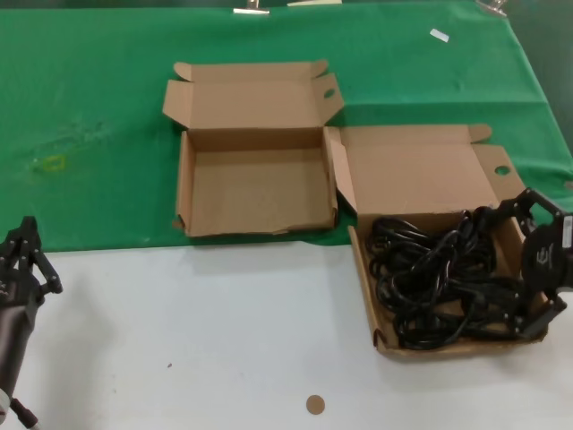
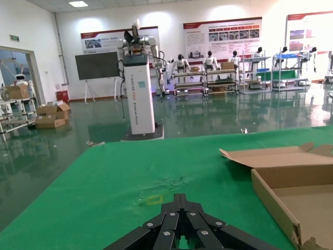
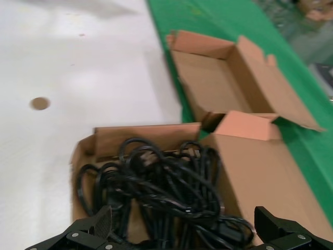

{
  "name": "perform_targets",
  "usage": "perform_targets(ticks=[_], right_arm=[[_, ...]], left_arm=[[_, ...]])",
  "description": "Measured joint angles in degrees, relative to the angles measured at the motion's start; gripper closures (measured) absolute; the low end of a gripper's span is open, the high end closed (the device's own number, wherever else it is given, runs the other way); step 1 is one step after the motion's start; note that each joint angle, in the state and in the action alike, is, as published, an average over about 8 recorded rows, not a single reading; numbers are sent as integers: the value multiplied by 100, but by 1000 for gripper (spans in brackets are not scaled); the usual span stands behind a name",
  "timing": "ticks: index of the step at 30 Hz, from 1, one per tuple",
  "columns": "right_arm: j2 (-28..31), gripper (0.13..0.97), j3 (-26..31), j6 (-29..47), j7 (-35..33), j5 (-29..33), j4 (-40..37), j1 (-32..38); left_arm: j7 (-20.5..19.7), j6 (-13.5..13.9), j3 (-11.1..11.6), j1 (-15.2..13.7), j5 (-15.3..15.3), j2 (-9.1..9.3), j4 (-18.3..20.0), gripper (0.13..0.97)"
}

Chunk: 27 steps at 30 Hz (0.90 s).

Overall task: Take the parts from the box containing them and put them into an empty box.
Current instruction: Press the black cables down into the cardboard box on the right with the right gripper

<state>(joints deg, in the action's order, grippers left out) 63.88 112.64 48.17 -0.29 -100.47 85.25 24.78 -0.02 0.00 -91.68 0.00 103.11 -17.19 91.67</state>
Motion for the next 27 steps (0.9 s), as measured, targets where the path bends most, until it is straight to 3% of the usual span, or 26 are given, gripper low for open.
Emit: perform_targets(ticks=[10,27], right_arm=[[-375,129,109,905,-264,497,-367,594],[-1377,131,479,1482,-669,1469,-1496,1755]], left_arm=[[0,0,0,0,0,0,0,953],[0,0,0,0,0,0,0,953]])
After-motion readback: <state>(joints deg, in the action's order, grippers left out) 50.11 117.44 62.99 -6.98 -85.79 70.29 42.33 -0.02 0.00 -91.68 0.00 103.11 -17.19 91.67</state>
